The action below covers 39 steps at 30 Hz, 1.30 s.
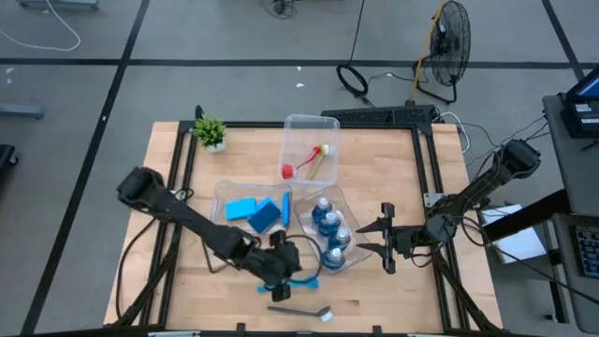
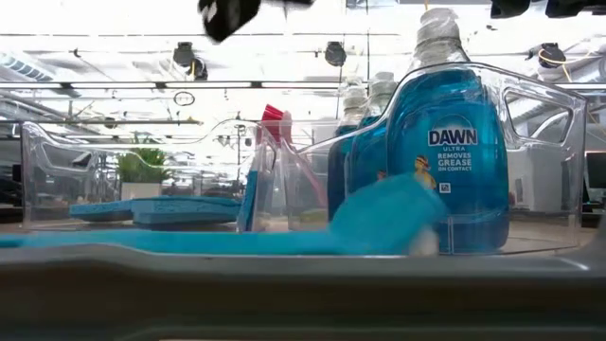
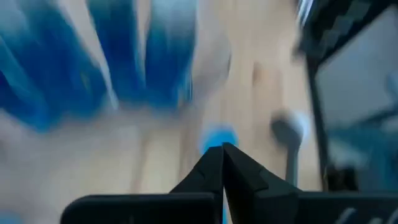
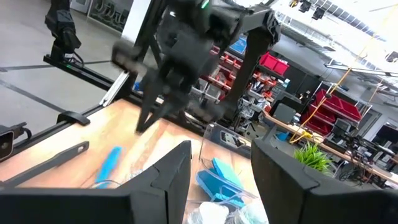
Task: Pick & Place Kitchen Sink Supplies
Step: Put the blue dish brush into the transparent container
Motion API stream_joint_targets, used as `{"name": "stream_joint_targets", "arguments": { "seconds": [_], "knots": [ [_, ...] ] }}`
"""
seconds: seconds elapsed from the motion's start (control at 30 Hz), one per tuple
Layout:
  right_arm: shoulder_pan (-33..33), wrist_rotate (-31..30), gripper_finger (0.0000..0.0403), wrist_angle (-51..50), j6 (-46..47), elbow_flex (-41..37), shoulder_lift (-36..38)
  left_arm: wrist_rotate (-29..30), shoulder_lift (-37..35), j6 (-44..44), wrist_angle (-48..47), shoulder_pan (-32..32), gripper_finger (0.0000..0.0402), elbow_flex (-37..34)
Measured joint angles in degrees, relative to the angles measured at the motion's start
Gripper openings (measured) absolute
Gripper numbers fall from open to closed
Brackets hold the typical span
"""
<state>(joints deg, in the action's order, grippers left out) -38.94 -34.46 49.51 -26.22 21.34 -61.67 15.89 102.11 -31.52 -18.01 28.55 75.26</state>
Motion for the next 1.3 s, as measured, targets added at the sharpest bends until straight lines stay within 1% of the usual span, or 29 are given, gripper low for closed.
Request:
{"name": "stream_joint_targets", "arguments": {
  "seconds": [0.1, 0.17, 0.2, 0.3, 0.37, 0.47, 0.57, 0.67, 0.73, 0.8, 0.87, 0.93, 1.0, 1.17, 1.3],
  "knots": [
    [0.0, 0.0, 0.0155, -0.07, 0.2, 0.0, 0.0, 4.59, -2.82, 5.58, 5.25, -0.32, 0.0009, 0.07],
    [0.0, 0.0, 0.0155, -0.07, 0.34, 0.0, 0.02, 5.79, -4.28, 7.8, 7.22, -0.84, 0.0008, 0.1],
    [0.0, 0.02, 0.0155, -0.12, 0.58, 0.0, 0.0, 5.5, -4.86, 7.89, 7.42, -1.11, 0.0006, 0.2],
    [0.0, 0.0, 0.0155, -0.15, 0.66, 0.0, 0.02, 1.61, -5.52, 5.13, 5.38, -1.36, 0.0004, 0.17],
    [0.0, -0.01, 0.0155, -0.38, 0.66, 0.0, 0.01, 0.61, -4.63, 3.41, 2.14, -1.12, 0.0019, 0.17],
    [0.0, 0.0, 0.0155, -0.65, 0.61, 0.0, 0.02, -3.2, -0.8, 1.37, -0.15, 0.15, 0.007, 0.16],
    [0.0, 0.0, 0.0155, -0.56, 0.59, 0.0, 0.02, -8.05, 4.19, -0.47, 1.22, 2.15, 0.0135, 0.04],
    [0.0, 0.0, 0.0155, -0.49, 0.56, 0.0, 0.02, -8.62, 8.41, -2.49, 3.05, 3.99, 0.0199, 0.07],
    [0.0, 0.0, 0.0155, -0.33, 0.5, 0.0, 0.02, -8.62, 10.7, -3.79, 4.05, 4.6, 0.0234, 0.07],
    [0.0, 0.0, 0.0155, 0.1, 0.55, 0.0, 0.02, -8.57, 12.62, -4.04, 4.84, 4.99, 0.026, 0.07],
    [0.0, 0.0, 0.0155, 0.34, 0.46, 0.0, 0.0, -8.65, 13.9, -3.0, 5.75, 5.01, 0.0279, 0.07],
    [0.0, 0.0, 0.0155, 0.82, 0.25, 0.0, 0.02, -9.7, 14.43, -1.44, 7.09, 4.94, 0.0287, 0.07],
    [0.0, 0.0, 0.0155, 1.14, -0.15, 0.0, 0.01, -10.87, 14.53, -0.45, 7.83, 4.62, 0.0287, 0.13],
    [0.0, 0.0, 0.0155, 1.23, -1.1, 0.0, 0.01, -15.46, 14.55, -0.29, 7.16, 3.6, 0.0269, 0.13],
    [0.0, 0.0, 0.0155, 1.23, -1.29, 0.0, 0.02, -17.37, 15.58, -0.03, 7.23, 2.85, 0.0252, 0.13]
  ]
}}
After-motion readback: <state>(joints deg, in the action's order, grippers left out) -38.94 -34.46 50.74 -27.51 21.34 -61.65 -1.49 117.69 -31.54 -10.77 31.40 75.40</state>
